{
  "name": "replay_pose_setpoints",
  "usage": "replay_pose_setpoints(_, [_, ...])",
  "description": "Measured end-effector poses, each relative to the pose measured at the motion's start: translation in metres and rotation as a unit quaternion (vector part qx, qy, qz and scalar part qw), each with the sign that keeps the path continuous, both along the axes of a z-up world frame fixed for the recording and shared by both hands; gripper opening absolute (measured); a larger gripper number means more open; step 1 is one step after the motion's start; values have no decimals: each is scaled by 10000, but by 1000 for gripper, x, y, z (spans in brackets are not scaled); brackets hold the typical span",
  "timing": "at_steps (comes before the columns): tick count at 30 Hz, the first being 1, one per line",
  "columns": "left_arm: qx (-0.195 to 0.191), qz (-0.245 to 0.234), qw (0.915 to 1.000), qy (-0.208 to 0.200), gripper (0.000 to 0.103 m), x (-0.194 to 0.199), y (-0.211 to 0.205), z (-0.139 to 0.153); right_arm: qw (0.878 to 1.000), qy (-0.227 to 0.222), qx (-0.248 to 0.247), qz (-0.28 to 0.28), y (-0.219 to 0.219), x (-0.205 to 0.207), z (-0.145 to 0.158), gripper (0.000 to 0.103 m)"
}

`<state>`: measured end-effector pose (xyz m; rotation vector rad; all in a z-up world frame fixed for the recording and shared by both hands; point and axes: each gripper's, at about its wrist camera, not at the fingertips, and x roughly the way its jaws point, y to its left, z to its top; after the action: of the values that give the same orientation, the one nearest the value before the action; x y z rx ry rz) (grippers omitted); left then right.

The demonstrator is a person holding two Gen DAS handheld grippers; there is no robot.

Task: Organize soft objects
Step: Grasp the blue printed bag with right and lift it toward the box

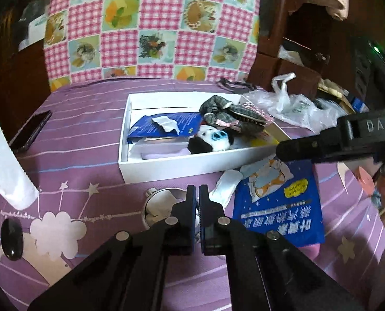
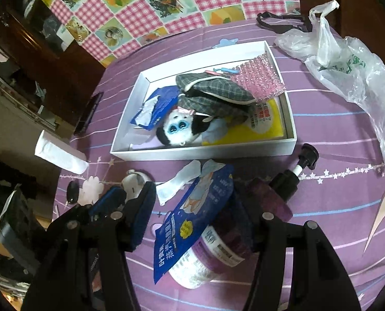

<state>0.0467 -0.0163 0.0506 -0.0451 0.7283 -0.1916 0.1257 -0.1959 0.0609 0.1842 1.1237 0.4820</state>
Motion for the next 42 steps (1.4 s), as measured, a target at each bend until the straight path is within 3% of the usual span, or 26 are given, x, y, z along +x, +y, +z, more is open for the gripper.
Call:
replay_pose_setpoints(2, [72,-81,9999,-90,1,-6,-2,1,10000,-6,27,23,0,-3,3,60])
replay_pose_setpoints(8, [111,-265,9993,244,1,-1,-11,-12,9970,477,607,-65,1,0,-10,58])
replay_pose_setpoints(13, [278,-359,9966,684,1,11,-25,-34,9876,1115,1107,-61,10,1,-31,45])
replay_pose_setpoints(15, [166,-356,9963,769,1,15,-25,-37,9857,1254,1120,-60,15,0,-38,40])
replay_pose_setpoints(18, [-277,-409,9941,966,1,20,-18,-41,9869,1311,944,-4,24,-4,-37,38])
replay_pose_setpoints(20, [-462,-386,9933,990,1,20,-14,-42,9879,1313,829,5,29,-8,-38,29])
replay_pose_setpoints(22, [-506,-360,9932,987,1,20,-12,-41,9906,1235,586,-61,32,-8,-43,2])
replay_pose_setpoints(28, [-428,-270,9971,561,1,8,-3,-25,9922,760,962,-224,7,-12,-31,2])
replay_pose_setpoints(30, [-263,-263,9984,417,8,5,-3,-19,9921,594,1056,-330,-7,-14,-22,2])
replay_pose_setpoints(31, [-164,-258,9988,379,20,6,-4,-18,9922,534,1062,-363,-12,-14,-18,2])
replay_pose_setpoints(32, [-47,-254,9990,354,42,6,-6,-18,9926,465,1045,-416,-18,-15,-14,2])
replay_pose_setpoints(34, [90,-249,9990,366,64,9,-9,-18,9926,369,1031,-516,-28,-17,-10,2])
replay_pose_setpoints(37, [260,-555,9972,434,64,14,-18,-19,9920,350,1071,-576,-39,-17,-11,2])
replay_pose_setpoints(42, [1199,-1096,9858,426,64,28,-46,-22,9900,229,1244,-629,-60,-21,-7,2])
